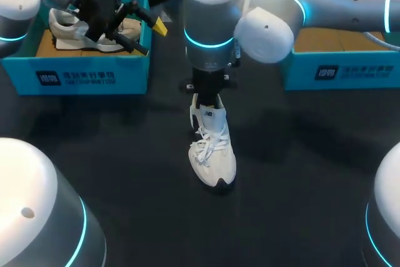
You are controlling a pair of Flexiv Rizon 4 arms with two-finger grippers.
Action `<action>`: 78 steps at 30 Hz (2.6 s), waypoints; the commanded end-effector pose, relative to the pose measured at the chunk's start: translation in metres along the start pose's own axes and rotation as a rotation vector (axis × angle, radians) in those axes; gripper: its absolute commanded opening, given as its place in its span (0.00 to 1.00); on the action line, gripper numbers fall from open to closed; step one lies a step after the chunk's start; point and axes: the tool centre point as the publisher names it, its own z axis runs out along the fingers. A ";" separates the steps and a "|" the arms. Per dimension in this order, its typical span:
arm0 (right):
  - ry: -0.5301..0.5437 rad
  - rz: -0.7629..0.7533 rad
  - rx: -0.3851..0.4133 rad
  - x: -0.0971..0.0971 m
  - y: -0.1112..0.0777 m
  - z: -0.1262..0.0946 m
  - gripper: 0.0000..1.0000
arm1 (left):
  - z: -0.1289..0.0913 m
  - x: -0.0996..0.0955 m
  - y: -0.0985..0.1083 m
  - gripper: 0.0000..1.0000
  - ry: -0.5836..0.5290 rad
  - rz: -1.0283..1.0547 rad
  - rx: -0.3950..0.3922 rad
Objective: Take the shoe out of the shoebox, open the shoe tongue, remove and reinsert the insole, then place the shoe into the shoebox
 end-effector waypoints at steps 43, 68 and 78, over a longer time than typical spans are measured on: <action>-0.089 -0.085 -0.071 -0.006 0.021 0.036 0.00 | -0.001 -0.001 -0.001 1.00 0.004 0.000 -0.001; -0.051 -0.130 -0.054 -0.017 0.039 0.076 0.00 | -0.001 -0.001 -0.001 1.00 0.004 0.000 -0.001; -0.026 -0.178 -0.082 -0.003 0.030 0.052 0.00 | -0.001 -0.001 -0.001 1.00 0.004 0.000 -0.001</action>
